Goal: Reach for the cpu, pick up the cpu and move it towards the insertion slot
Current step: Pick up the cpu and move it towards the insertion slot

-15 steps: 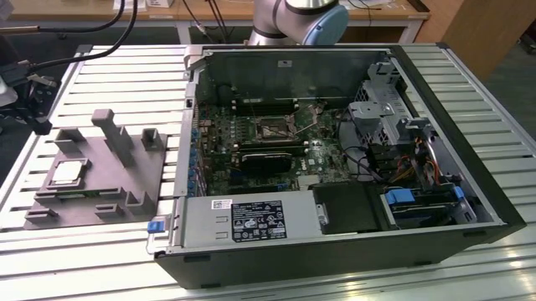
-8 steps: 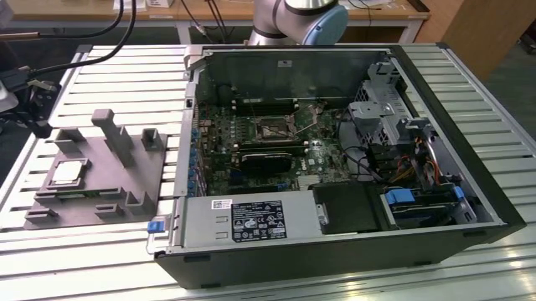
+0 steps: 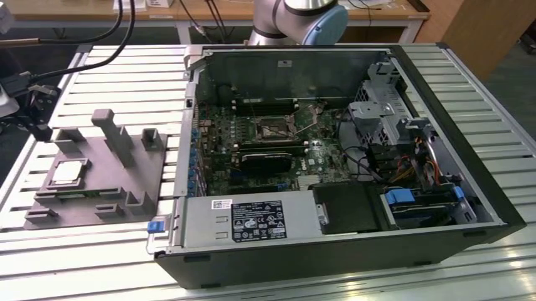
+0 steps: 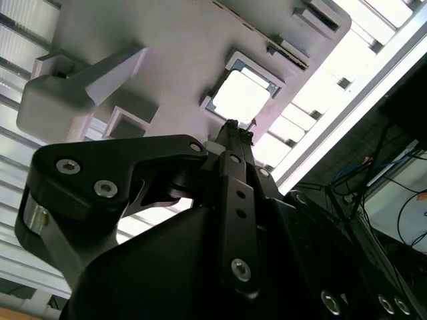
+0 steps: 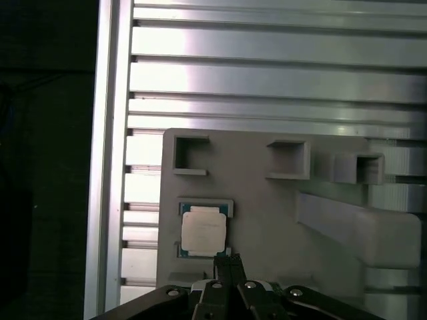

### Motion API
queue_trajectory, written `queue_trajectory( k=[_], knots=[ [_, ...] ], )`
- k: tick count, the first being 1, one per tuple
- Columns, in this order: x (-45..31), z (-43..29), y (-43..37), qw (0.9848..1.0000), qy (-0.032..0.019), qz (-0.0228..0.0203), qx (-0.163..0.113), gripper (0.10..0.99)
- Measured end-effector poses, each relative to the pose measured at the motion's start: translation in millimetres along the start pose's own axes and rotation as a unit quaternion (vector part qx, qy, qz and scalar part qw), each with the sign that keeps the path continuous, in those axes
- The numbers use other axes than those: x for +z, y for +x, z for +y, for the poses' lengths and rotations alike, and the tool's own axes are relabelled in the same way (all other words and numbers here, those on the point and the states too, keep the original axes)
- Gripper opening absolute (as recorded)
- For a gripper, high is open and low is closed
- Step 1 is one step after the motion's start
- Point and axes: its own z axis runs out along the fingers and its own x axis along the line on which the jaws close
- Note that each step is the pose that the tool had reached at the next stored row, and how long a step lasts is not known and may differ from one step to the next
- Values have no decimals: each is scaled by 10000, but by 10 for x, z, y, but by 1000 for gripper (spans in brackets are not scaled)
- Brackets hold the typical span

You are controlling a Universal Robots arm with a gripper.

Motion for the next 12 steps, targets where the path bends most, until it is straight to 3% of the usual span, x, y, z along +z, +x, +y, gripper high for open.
queue_trajectory(
  k=[6,12],
  knots=[
    [73,-2,39,10000,0,-14,-1,106],
    [169,-4,128,10000,1,-53,-2,106]
  ],
)
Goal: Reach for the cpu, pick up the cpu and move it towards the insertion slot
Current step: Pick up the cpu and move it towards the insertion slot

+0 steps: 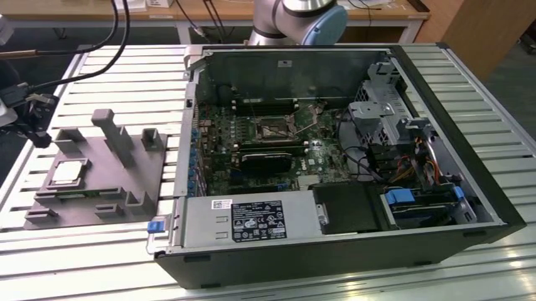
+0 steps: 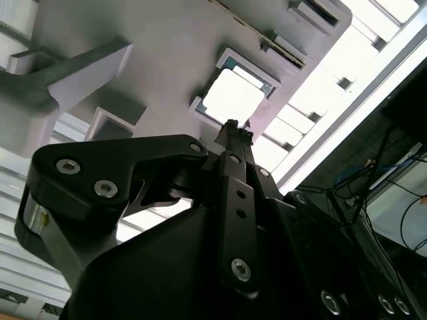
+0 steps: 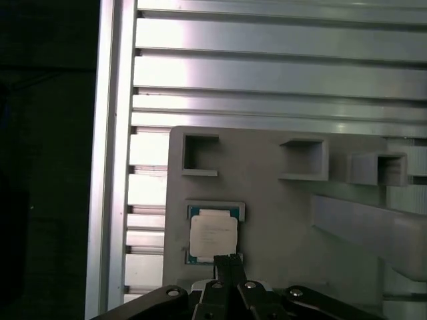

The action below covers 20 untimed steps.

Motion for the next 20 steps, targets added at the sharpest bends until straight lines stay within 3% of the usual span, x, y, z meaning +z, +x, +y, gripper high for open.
queue_trajectory(
  k=[7,20],
  knots=[
    [126,-3,65,10000,0,-17,-1,106],
    [346,-11,113,10000,3,-17,16,106]
  ],
)
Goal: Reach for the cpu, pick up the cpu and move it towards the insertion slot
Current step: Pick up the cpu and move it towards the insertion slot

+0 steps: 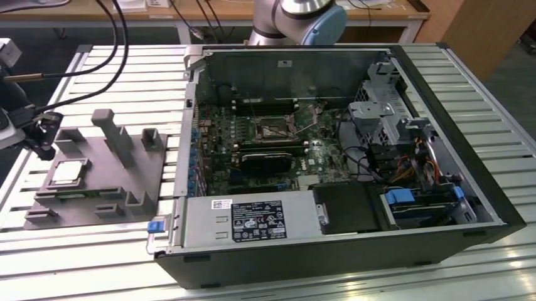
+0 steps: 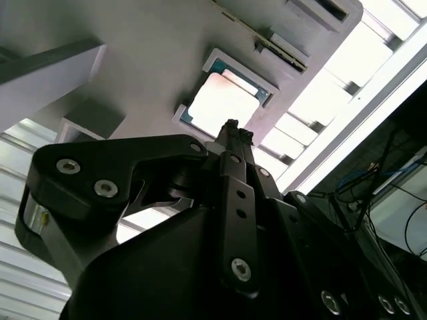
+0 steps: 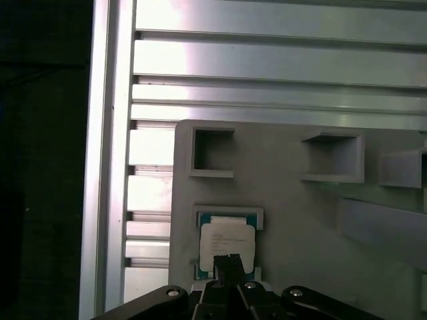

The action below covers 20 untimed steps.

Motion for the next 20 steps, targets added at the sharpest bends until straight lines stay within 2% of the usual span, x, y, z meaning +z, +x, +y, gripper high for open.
queue_trajectory(
  k=[7,20],
  knots=[
    [120,-5,2,10000,2,-3,90,106],
    [335,-37,-48,9997,6,-8,237,106]
  ],
)
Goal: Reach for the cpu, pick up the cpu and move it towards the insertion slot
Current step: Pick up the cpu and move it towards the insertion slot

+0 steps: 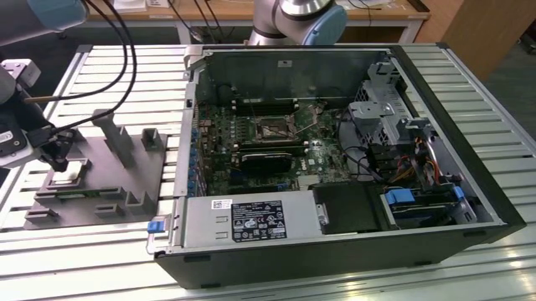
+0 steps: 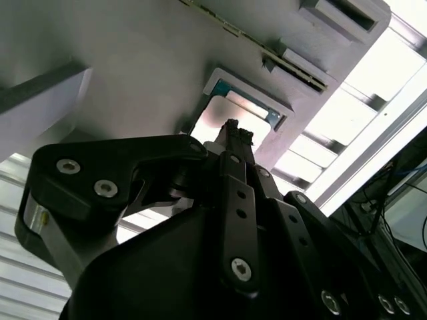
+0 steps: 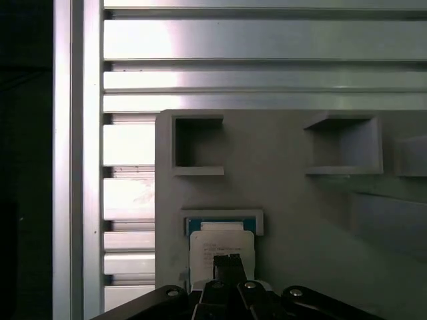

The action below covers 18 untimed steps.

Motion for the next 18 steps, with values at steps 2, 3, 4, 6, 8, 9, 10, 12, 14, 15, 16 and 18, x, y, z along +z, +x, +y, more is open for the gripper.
queue_trajectory(
  k=[2,3,4,6,8,9,10,12,14,15,16,18],
  knots=[
    [33,-10,1,10000,0,0,10,106],
    [47,-16,1,10000,1,0,14,106],
    [59,-22,1,10000,1,0,18,106],
    [76,-34,1,10000,0,-1,24,106],
    [78,-34,1,10000,1,-1,25,106],
    [78,-34,1,10000,1,-1,26,106],
    [78,-34,1,10000,2,-1,25,106],
    [78,-34,1,10000,2,-1,25,106],
    [78,-35,1,10000,2,-1,25,106],
    [77,-35,1,10000,3,-1,25,106],
    [78,-35,1,10000,3,-1,25,165],
    [78,-35,1,10000,3,-1,25,231]
  ],
)
